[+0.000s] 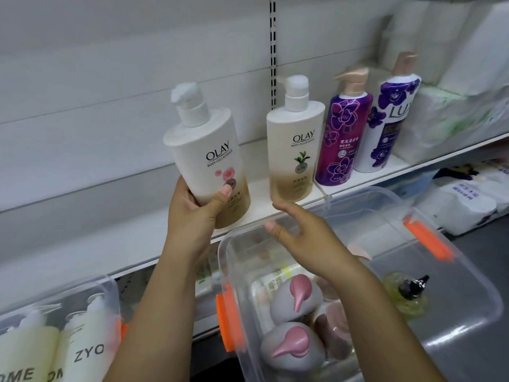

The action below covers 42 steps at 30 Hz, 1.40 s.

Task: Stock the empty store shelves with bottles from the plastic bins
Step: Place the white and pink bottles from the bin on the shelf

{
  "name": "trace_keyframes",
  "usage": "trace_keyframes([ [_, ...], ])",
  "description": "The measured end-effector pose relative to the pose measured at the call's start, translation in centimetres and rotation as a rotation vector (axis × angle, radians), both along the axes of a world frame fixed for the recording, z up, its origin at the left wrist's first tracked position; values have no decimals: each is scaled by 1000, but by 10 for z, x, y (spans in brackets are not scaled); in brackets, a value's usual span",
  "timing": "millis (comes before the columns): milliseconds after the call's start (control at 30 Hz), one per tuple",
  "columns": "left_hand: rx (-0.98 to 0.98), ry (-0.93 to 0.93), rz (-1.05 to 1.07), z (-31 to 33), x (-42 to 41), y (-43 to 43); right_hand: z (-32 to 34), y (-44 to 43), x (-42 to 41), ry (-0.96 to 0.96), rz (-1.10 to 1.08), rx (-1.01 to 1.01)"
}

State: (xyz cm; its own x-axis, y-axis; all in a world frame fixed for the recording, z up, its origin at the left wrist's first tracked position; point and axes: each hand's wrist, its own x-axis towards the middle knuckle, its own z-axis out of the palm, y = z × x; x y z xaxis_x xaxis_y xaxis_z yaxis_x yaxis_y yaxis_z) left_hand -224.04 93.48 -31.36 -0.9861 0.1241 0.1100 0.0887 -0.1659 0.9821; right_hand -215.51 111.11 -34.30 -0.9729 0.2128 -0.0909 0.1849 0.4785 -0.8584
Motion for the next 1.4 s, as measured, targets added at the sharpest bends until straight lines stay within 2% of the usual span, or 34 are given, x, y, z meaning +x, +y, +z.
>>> trace_keyframes([
  [367, -53, -44, -99, -32, -29, -2, -14, -14, -20, -122, 167, 162],
  [533, 10, -53, -188, -39, -39, 2, -20, -12, -17, -79, 153, 92],
  [733, 33, -36, -178, -42, -47, 13, -16, -5, -12, -89, 143, -45],
  [1400, -2, -48, -288, -49, -53, 7, -23, 8, -13, -65, 155, 46],
])
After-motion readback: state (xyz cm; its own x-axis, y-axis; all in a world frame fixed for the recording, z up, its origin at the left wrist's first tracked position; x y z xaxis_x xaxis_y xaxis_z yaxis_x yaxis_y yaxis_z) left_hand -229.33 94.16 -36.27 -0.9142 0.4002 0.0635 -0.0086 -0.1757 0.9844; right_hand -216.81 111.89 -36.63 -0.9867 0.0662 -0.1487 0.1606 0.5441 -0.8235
